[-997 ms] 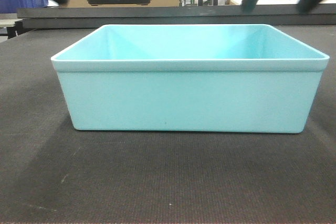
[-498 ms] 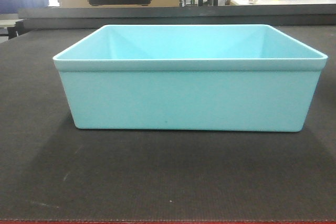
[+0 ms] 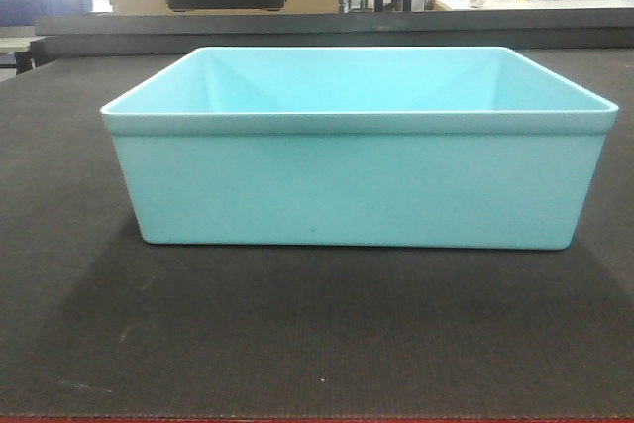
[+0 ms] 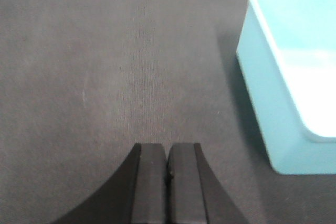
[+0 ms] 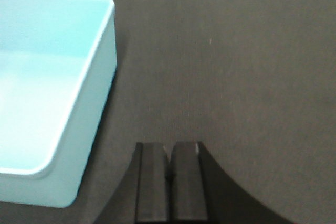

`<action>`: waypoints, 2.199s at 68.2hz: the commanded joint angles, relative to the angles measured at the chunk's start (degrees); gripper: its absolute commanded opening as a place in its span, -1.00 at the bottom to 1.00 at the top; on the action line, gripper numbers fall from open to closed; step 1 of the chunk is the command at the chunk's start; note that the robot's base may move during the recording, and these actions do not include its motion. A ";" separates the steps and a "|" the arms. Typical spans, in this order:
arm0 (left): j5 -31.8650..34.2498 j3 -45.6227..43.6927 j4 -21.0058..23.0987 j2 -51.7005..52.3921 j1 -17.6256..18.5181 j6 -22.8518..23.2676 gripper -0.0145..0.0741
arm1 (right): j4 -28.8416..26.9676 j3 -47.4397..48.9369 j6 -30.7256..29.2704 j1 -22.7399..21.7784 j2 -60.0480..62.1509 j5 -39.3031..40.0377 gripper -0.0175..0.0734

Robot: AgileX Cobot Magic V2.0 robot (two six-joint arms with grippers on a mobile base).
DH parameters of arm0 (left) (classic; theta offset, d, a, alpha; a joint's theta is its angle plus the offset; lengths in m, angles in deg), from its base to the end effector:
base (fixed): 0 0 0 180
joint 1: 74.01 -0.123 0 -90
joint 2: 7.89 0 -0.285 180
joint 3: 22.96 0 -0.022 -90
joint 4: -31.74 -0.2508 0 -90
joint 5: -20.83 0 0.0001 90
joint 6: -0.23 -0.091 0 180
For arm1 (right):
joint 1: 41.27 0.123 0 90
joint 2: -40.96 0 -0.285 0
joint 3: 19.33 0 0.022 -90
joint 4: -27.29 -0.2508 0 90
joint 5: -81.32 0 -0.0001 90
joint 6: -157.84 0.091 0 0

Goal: Fetch blue bin and place on conveyor start

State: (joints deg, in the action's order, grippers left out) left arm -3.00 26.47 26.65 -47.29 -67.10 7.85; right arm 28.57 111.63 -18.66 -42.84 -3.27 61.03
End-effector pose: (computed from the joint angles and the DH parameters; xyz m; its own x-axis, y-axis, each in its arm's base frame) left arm 0.1136 -0.0105 0.2960 -0.3851 -0.0053 -0.9228 0.0676 0.9971 -0.0340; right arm 0.1307 -0.0043 0.2930 -0.3978 0.0510 -0.9161 0.0505 0.9982 0.0337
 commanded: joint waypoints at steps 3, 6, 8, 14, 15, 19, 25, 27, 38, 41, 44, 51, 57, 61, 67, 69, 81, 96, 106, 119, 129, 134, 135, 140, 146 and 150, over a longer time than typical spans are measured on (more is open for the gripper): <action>1.75 1.21 0.38 9.87 -0.14 -0.14 -0.92 | 0.65 -0.80 -0.54 -0.34 8.96 2.58 -0.97; 1.63 1.21 0.38 12.88 -0.14 -0.14 -0.92 | 0.65 -0.80 -0.54 -0.34 12.78 3.04 -0.97; 1.77 1.21 0.38 14.77 -0.14 -0.14 -0.92 | 0.65 -0.80 -0.54 -0.34 14.81 3.36 -0.97; 1.90 1.21 0.17 19.95 -0.14 -0.14 -0.92 | 0.65 -0.80 -0.54 -0.34 20.43 4.46 -0.97; 1.90 1.21 0.04 20.58 -0.14 -0.14 -0.92 | 0.65 -0.80 -0.54 -0.34 21.10 4.46 -0.97; 1.90 1.21 -0.54 22.66 -0.14 -0.14 -0.92 | 0.65 -0.80 -0.54 -0.34 23.32 4.46 -0.97; 1.90 1.21 -1.38 24.71 -0.14 -0.14 -0.92 | 0.65 -0.80 -0.54 -0.34 24.67 4.46 -0.97; 1.80 1.21 -1.68 24.99 -0.14 -0.14 -0.92 | 0.65 -0.80 -0.54 -0.34 24.67 4.46 -0.97; 2.06 1.21 -1.68 25.64 -0.14 -0.14 -0.92 | 0.43 -0.80 -0.54 -0.34 24.67 4.59 -0.97; 2.20 1.21 -1.68 25.64 -0.14 -0.14 -0.92 | 0.43 -0.80 -0.54 -0.34 24.67 4.59 -0.97; 2.36 1.21 -1.68 25.64 -0.14 -0.14 -0.92 | 0.43 -0.80 -0.54 -0.34 24.67 4.59 -0.97; 2.36 1.21 -1.68 25.64 -0.14 -0.14 -0.92 | 0.43 -0.80 -0.54 -0.34 24.67 4.59 -0.97; 2.36 1.21 -1.68 25.64 -0.14 -0.14 -0.92 | 0.43 -0.80 -0.54 -0.34 24.67 4.59 -0.97; 2.36 1.21 -1.68 25.64 -0.14 -0.14 -0.92 | 0.43 -0.80 -0.54 -0.34 24.67 4.59 -0.97; 2.36 1.21 -1.68 25.64 -0.14 -0.14 -0.92 | 0.43 -0.80 -0.54 -0.34 24.67 4.59 -0.97; 2.36 1.21 -1.68 25.64 -0.14 -0.14 -0.92 | 0.43 -0.80 -0.54 -0.34 24.67 4.59 -0.97; 1.79 1.42 2.81 26.09 -2.71 -2.80 -0.92 | 0.43 -0.80 -0.54 -0.34 24.67 4.59 -0.97; 9.40 11.02 9.95 31.62 -11.23 -10.64 -0.92 | 0.43 -0.80 -0.54 -0.34 24.67 4.59 -0.97; 17.28 20.49 8.35 31.62 -11.48 -10.64 -0.92 | 0.43 -0.80 -0.54 -0.34 24.67 4.59 -0.97; 21.72 27.79 8.21 31.62 -9.57 -10.64 -0.92 | 0.43 -0.80 -0.54 -0.34 24.67 4.92 -0.97; 20.04 27.79 8.21 31.62 -9.10 -10.64 -0.92 | 0.43 -0.80 -0.54 -0.34 24.67 4.92 -0.97; 20.51 27.79 8.21 31.62 -9.10 -10.64 -0.92 | 0.43 -0.80 -0.54 -0.34 24.67 4.92 -0.97; 20.51 27.79 8.21 31.62 -9.10 -10.64 -0.92 | 0.43 -0.80 -0.54 -0.34 24.67 4.92 -0.97; 20.59 27.79 8.21 31.62 -9.10 -10.64 -0.92 | 0.43 -0.80 -0.54 -0.34 24.67 4.92 -0.97; 20.59 27.79 8.21 31.62 -9.10 -10.64 -0.92 | 0.43 -0.80 -0.54 -0.34 24.67 4.92 -0.97; 20.59 27.79 8.21 31.62 -9.10 -10.64 -0.92 | 0.43 -0.80 -0.54 -0.34 24.67 4.92 -0.97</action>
State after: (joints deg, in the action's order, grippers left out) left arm 16.45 54.35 35.05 -15.92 -76.46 -2.67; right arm 28.69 110.96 -18.81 -42.84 21.14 64.54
